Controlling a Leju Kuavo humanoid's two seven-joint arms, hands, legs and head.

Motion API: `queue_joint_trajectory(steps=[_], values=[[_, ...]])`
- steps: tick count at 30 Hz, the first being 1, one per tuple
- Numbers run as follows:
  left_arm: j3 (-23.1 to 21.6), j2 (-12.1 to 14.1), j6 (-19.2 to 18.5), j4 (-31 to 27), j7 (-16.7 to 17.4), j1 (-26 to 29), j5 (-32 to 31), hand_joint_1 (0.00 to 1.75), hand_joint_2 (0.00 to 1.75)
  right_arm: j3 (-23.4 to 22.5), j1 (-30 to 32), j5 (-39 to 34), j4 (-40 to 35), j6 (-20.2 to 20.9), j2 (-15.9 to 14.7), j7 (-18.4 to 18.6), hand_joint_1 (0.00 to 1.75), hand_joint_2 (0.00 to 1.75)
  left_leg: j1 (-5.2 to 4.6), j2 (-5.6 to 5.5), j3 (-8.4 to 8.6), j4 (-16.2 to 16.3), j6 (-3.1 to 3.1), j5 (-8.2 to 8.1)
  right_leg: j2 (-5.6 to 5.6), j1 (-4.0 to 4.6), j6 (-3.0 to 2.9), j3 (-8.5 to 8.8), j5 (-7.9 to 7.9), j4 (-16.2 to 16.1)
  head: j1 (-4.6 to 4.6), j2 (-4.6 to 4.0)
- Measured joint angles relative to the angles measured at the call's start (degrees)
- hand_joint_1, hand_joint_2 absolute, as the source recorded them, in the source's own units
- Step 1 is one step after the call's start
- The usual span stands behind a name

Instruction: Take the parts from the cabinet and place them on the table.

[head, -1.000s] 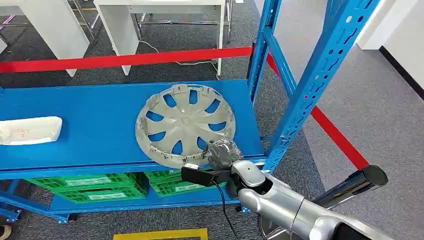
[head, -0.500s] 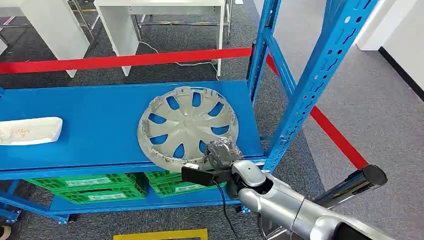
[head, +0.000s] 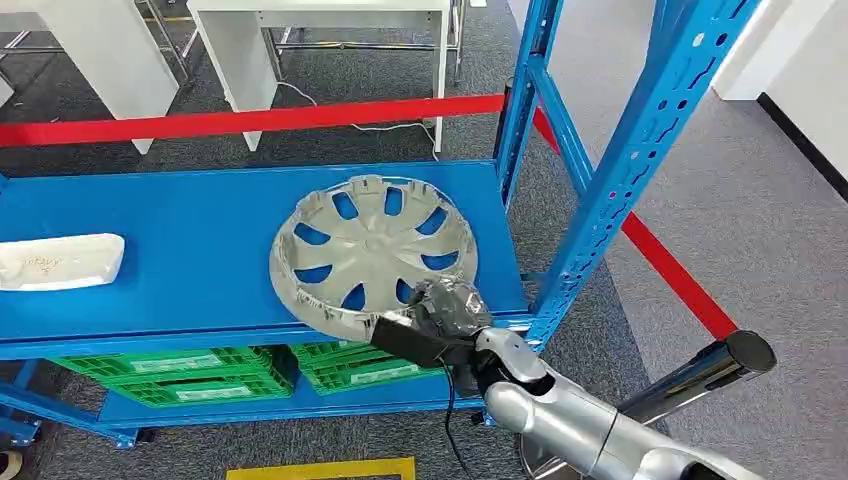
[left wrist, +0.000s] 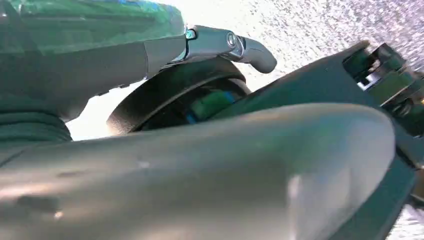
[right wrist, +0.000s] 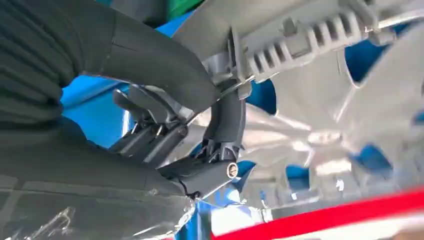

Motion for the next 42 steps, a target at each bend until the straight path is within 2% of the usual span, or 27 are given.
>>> queue_joint_trajectory(steps=[3,8,18,25,30,31,32,33,34,37,38,42], values=[[0.48,0.00,0.68,0.04,-0.74,0.18,0.59,0.00,0.00,-4.53,3.26,-8.22,-4.69,-3.33,-0.02,-4.71,1.75,1.75,0.00,0.00,0.00,0.00,0.03,-0.04,0.01,0.00,0.01,0.00,-0.03,0.00,0.02,0.00],[0.79,0.00,1.40,0.09,-1.37,0.32,0.98,0.00,0.00,-9.65,7.53,-12.74,-12.54,-5.43,-0.20,-7.99,1.75,1.75,0.00,0.00,-0.01,0.00,0.04,-0.06,0.01,0.00,0.05,-0.01,-0.05,-0.01,0.02,0.00],[0.79,0.04,1.75,0.13,-2.08,0.37,1.05,0.00,0.00,-15.51,10.94,-16.09,-24.41,-8.38,-0.81,-11.62,1.75,1.75,0.00,0.01,0.01,0.00,0.03,-0.07,0.01,0.00,0.05,0.01,-0.05,-0.02,0.02,0.00],[0.79,0.07,2.56,0.15,-2.34,0.36,1.18,0.00,0.00,-17.87,12.14,-19.46,-29.55,-9.81,-1.33,-14.07,1.75,1.75,0.00,0.01,0.01,0.00,0.03,-0.07,0.01,0.00,0.05,0.00,-0.05,-0.02,0.02,0.00],[0.79,0.09,3.21,0.17,-2.60,0.36,1.51,0.00,0.00,-18.75,12.47,-18.76,-31.53,-10.74,-1.70,-14.22,1.75,1.75,0.00,0.01,0.01,-0.01,0.03,-0.07,0.01,0.00,0.05,0.00,-0.05,-0.02,0.00,0.00],[0.79,0.09,3.47,0.17,-2.73,0.36,1.59,0.00,0.00,-18.88,12.50,-18.28,-31.77,-10.99,-1.77,-14.22,0.80,1.75,0.00,0.01,0.01,-0.01,0.03,-0.07,0.01,0.00,0.05,0.00,-0.05,-0.02,0.02,0.00],[0.79,0.11,3.47,0.20,-3.01,0.36,1.59,0.00,0.00,-19.05,12.56,-17.80,-31.99,-11.05,-1.86,-14.09,0.00,0.00,0.00,0.01,0.01,-0.01,0.03,-0.07,0.01,0.00,0.05,0.01,-0.05,-0.02,0.00,0.00],[0.79,0.13,3.47,0.20,-3.30,0.35,1.62,0.00,0.00,-19.16,12.62,-16.98,-32.24,-11.03,-1.90,-13.52,0.00,0.00,0.00,0.01,0.00,-0.01,0.03,-0.07,0.01,0.00,0.05,0.01,-0.05,-0.02,0.00,0.00],[0.79,0.17,3.47,0.20,-3.45,0.36,1.72,0.00,0.00,-19.16,12.58,-14.77,-32.41,-10.68,-2.10,-11.26,0.00,0.00,0.00,0.01,0.00,-0.01,0.03,-0.07,0.01,0.00,0.05,0.01,-0.05,-0.02,0.02,0.00],[0.79,0.22,3.54,0.22,-3.50,0.33,1.94,0.00,0.00,-18.83,11.65,-5.70,-32.39,-8.21,-3.10,-0.63,0.00,0.00,0.00,0.01,0.00,-0.01,0.03,-0.07,0.00,0.00,0.05,0.02,-0.05,-0.02,0.02,0.00],[0.79,0.22,3.58,0.22,-3.50,0.33,1.94,0.00,0.00,-18.73,11.23,-4.29,-32.30,-7.80,-3.32,0.90,0.00,0.00,0.00,0.00,-0.01,-0.01,0.03,-0.07,-0.01,-0.01,0.05,0.02,-0.05,-0.02,0.02,0.00],[0.76,0.24,3.58,0.26,-3.47,0.33,1.97,0.00,0.00,-18.27,10.21,-3.46,-32.08,-7.38,-4.04,1.87,0.00,0.00,0.00,0.00,0.00,-0.01,0.03,-0.07,-0.01,-0.01,0.05,0.02,-0.05,-0.02,0.00,0.00]])
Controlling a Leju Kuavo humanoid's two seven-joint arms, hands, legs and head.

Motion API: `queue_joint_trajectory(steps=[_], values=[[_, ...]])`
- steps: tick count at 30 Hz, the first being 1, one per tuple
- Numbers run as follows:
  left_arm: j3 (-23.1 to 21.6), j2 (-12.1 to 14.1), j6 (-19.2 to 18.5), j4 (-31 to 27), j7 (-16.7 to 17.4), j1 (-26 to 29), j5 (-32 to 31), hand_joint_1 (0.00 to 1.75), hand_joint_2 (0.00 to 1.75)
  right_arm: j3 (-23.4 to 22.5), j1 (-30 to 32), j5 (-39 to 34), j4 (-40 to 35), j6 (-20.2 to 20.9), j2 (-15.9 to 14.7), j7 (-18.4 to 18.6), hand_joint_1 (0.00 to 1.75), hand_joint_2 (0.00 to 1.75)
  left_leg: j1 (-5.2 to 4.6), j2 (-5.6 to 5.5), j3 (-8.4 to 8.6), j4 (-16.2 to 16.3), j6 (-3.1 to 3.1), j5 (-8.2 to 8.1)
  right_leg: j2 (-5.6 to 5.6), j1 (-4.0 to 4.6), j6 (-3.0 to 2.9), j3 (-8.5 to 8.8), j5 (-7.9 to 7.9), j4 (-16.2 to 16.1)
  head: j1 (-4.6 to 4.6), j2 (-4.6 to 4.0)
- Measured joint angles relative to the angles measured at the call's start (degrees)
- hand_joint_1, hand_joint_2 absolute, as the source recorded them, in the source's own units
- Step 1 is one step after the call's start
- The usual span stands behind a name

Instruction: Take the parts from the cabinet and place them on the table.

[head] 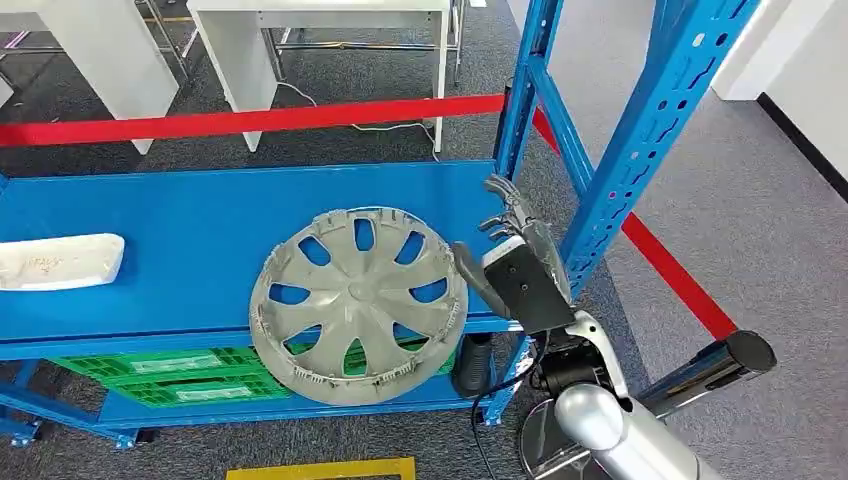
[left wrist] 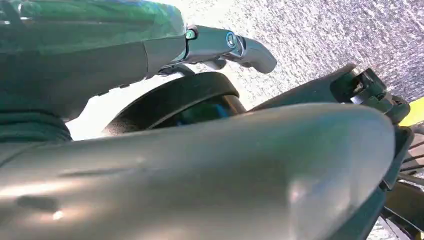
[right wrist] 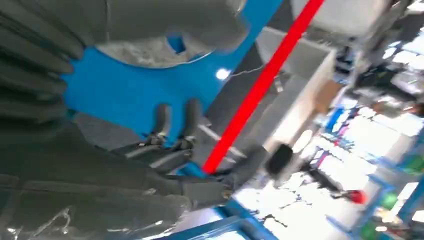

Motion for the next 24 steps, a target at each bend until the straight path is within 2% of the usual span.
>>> queue_joint_trajectory(steps=[9,11,13,15,19,24], values=[[0.00,0.00,0.00,0.02,0.04,0.00,0.00,0.00,0.00,0.68,-0.60,0.64,0.33,0.33,-0.70,0.66,0.00,0.00,0.00,0.00,-0.02,-0.02,0.00,0.00,-0.01,0.00,0.00,0.00,-0.01,0.00,0.02,0.00],[-0.02,0.00,0.02,0.02,0.35,-0.02,-0.04,0.00,0.00,1.05,-1.45,3.99,0.72,3.11,-0.96,5.67,0.00,0.00,0.00,0.00,-0.09,-0.03,0.02,-0.02,0.00,0.00,0.00,0.01,-0.01,0.00,0.00,0.00],[-0.04,0.00,0.02,0.02,1.09,-0.10,-0.46,0.00,0.00,2.29,-3.82,7.93,3.42,8.32,-1.18,12.08,0.00,0.00,0.00,0.01,-0.07,-0.03,0.02,-0.03,0.05,0.00,0.00,0.00,0.00,0.00,-0.04,0.00],[-0.11,-0.04,0.00,0.02,1.66,-0.21,-1.07,0.00,0.00,3.57,-5.41,11.20,7.33,11.69,-1.18,14.71,0.00,0.00,0.00,-0.02,-0.06,-0.03,0.04,-0.01,-0.08,0.00,0.00,0.04,0.00,0.00,0.02,0.00],[-0.28,-0.04,-0.04,0.02,2.65,-0.27,-2.10,0.00,0.00,7.26,-8.93,17.49,16.64,14.91,-0.35,14.84,0.00,0.00,0.01,-0.03,-0.04,-0.03,0.04,-0.01,-0.10,0.00,0.00,0.05,0.00,0.01,0.00,0.00],[-0.88,-0.02,-0.63,0.04,3.76,-0.37,-2.69,0.00,0.00,10.82,-11.02,18.97,25.62,16.88,1.62,13.24,0.00,0.00,0.01,-0.06,-0.03,-0.04,0.04,0.01,-0.08,0.00,0.00,0.01,-0.01,0.01,0.00,0.00]])
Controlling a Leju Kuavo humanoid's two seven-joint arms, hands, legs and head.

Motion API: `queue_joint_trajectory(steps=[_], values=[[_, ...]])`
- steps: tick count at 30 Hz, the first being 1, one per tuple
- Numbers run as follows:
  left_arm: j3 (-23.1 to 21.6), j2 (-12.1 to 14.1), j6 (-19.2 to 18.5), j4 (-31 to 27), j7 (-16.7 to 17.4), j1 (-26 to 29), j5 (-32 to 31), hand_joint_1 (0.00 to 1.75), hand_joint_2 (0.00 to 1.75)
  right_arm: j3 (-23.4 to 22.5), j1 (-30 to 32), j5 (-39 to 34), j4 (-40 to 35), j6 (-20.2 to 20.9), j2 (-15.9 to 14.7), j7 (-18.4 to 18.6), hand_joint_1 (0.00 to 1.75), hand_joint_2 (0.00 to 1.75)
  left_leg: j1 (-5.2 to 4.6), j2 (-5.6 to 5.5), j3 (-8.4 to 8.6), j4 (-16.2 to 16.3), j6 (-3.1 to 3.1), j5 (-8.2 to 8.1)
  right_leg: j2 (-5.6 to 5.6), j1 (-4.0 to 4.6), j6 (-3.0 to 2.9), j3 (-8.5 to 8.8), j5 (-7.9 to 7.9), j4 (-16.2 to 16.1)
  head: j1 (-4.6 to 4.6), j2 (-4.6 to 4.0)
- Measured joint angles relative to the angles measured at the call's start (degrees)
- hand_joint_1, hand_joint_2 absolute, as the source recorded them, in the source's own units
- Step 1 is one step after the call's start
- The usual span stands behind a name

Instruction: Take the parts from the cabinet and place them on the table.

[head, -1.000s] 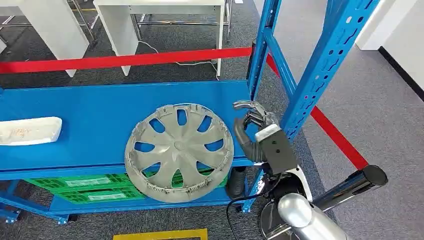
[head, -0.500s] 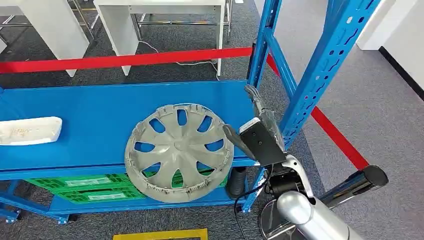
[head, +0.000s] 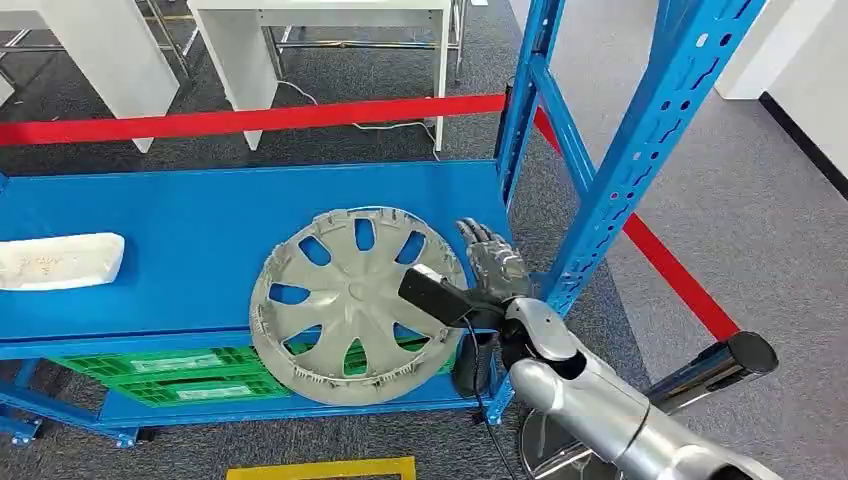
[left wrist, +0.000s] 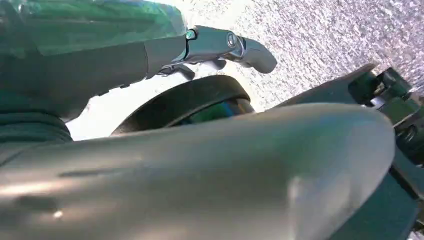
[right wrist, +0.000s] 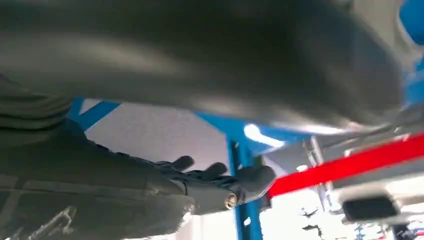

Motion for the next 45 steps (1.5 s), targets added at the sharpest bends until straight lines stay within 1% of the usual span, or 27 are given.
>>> queue_joint_trajectory(steps=[3,7,11,16,18,23,31,40,42,45], values=[[-0.44,-0.02,-0.57,0.00,0.24,-0.11,-0.66,0.00,0.00,2.12,-1.30,1.20,4.44,2.25,1.05,-0.09,0.00,0.00,0.00,-0.01,-0.02,-0.01,0.01,-0.01,-0.02,0.00,0.05,0.00,-0.05,-0.01,0.02,0.00],[-0.85,-0.04,-0.72,0.00,0.35,-0.15,-1.09,0.00,0.00,4.63,-2.78,2.93,9.78,3.69,2.84,-0.83,0.00,0.00,0.00,0.00,-0.02,-0.01,0.01,-0.02,-0.02,0.00,0.05,0.00,-0.05,-0.01,0.00,0.00],[-1.27,-0.07,-1.16,0.00,0.61,-0.18,-1.09,0.00,0.00,6.34,-3.56,4.00,14.64,2.95,4.83,-2.93,0.00,0.00,0.00,0.00,-0.02,-0.01,0.01,-0.02,-0.02,0.00,0.06,0.00,-0.04,-0.01,0.00,0.00],[-1.86,-0.07,-1.66,0.00,0.92,-0.19,-1.31,0.00,0.00,7.93,-4.46,5.53,18.31,2.09,6.51,-5.40,0.00,0.00,0.00,0.02,0.02,-0.01,0.01,-0.02,0.03,0.00,0.05,0.01,-0.04,-0.01,0.00,0.00],[-2.01,-0.07,-1.75,0.00,0.92,-0.19,-1.49,0.00,0.00,8.52,-4.76,6.32,18.94,2.10,6.99,-6.51,0.00,0.00,0.00,0.02,0.02,-0.01,0.01,-0.02,0.02,0.00,0.05,0.01,-0.04,-0.01,0.02,0.00],[-2.14,-0.07,-1.97,0.00,0.92,-0.19,-1.70,0.00,0.00,9.90,-5.29,7.28,20.06,2.12,8.02,-7.41,0.00,0.00,0.00,0.02,0.03,-0.01,0.01,-0.02,0.02,0.00,0.05,0.01,-0.04,-0.01,0.00,0.00],[-2.99,-0.07,-2.53,0.00,0.90,-0.22,-2.47,0.00,0.00,12.78,-6.23,10.99,20.85,2.82,9.61,-9.64,0.00,0.00,0.00,0.03,0.03,-0.01,0.01,-0.01,0.02,0.00,0.05,0.01,-0.04,-0.01,0.00,0.00],[-3.50,-0.07,-2.51,0.04,0.70,-0.25,-2.45,0.00,0.00,14.66,-6.99,11.52,21.22,3.32,10.16,-9.44,0.00,0.00,-0.01,0.02,0.03,-0.01,0.01,-0.02,0.02,0.00,0.05,0.01,-0.04,-0.02,0.00,0.00],[-3.56,-0.07,-2.38,0.13,0.72,-0.25,-2.29,0.00,0.00,15.14,-7.16,11.67,21.48,3.52,10.23,-9.07,0.00,0.00,-0.01,0.03,0.04,-0.01,0.01,-0.02,0.03,0.00,0.05,0.01,-0.04,-0.02,0.00,0.00],[-3.54,-0.07,-2.08,0.20,0.76,-0.24,-1.79,0.00,0.00,15.36,-7.17,11.93,21.70,3.91,10.23,-7.58,0.00,0.00,0.00,0.03,0.04,-0.01,0.01,-0.02,0.02,0.00,0.05,0.01,-0.04,-0.02,0.00,0.00]])
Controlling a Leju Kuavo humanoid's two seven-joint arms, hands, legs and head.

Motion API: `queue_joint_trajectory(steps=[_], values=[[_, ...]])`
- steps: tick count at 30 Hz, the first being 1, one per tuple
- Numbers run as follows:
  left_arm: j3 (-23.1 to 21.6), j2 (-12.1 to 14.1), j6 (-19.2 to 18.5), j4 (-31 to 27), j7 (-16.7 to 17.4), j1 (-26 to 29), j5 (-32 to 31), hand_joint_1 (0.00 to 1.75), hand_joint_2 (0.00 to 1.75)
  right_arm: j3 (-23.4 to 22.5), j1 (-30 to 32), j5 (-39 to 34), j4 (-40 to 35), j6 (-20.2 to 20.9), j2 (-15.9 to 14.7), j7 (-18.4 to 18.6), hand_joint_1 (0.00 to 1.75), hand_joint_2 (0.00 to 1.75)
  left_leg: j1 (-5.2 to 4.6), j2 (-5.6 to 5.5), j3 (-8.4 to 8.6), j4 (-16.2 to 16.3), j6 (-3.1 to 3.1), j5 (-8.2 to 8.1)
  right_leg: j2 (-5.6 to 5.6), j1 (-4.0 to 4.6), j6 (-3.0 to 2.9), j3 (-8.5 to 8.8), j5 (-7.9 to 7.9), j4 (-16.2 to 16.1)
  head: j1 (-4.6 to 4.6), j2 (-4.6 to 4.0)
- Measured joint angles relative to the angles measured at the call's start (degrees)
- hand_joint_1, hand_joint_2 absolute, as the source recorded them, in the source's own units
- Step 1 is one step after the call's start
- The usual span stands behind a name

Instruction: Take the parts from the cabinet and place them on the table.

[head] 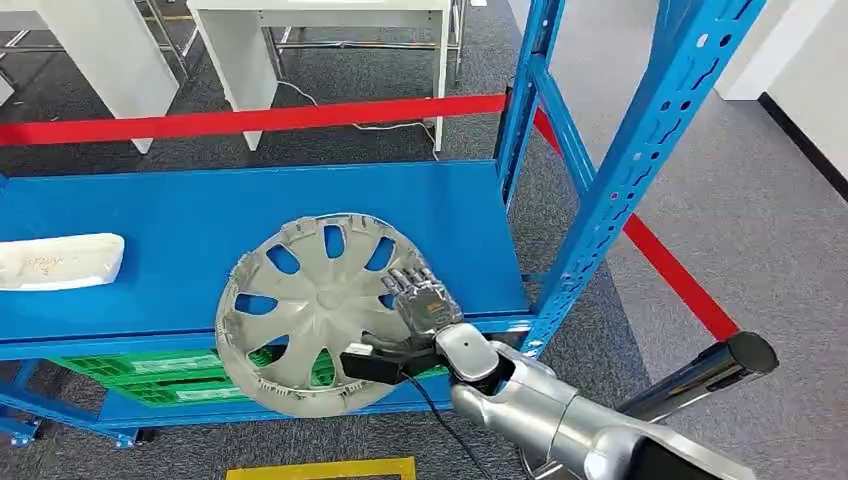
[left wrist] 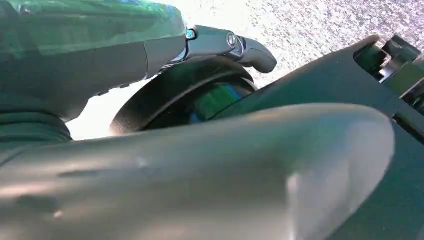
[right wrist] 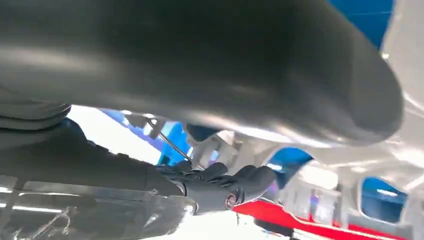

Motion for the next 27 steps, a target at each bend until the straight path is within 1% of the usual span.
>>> queue_joint_trajectory(steps=[10,16,20,23,27], values=[[0.00,0.00,0.50,0.09,0.15,0.01,0.74,0.00,0.00,-0.31,0.18,0.00,0.11,-0.53,-0.22,1.62,0.00,0.00,0.00,0.00,0.01,0.00,0.00,0.00,0.01,0.00,0.00,0.00,0.00,0.00,0.00,0.00],[0.00,0.00,0.59,0.24,-0.02,0.01,1.29,0.00,0.00,-0.52,0.57,1.29,-4.09,0.13,-1.97,3.41,0.00,0.00,-0.01,0.01,0.01,0.00,0.00,0.00,0.03,0.00,0.00,-0.01,0.00,-0.02,0.00,0.00],[0.00,0.00,0.90,0.33,-0.04,0.03,1.38,0.00,0.00,-1.42,0.82,2.10,-7.84,2.34,-3.60,7.18,0.00,0.00,-0.01,0.01,0.02,0.00,0.00,0.00,0.02,0.00,0.00,0.00,0.00,-0.02,0.00,0.00],[0.00,0.00,1.62,0.35,0.15,0.04,1.49,0.00,0.00,-2.90,0.80,2.49,-8.44,3.56,-5.31,11.54,0.00,0.00,-0.03,0.01,0.02,0.00,0.00,0.00,0.02,-0.01,0.01,0.01,0.00,-0.02,0.00,0.00],[0.00,0.04,2.08,0.42,0.81,0.06,1.77,0.00,0.00,-5.62,0.94,2.36,-8.48,3.15,-8.37,12.68,0.00,0.00,-0.07,0.01,0.03,0.00,0.01,-0.01,0.02,-0.05,0.01,0.02,0.01,-0.04,0.00,0.00]])
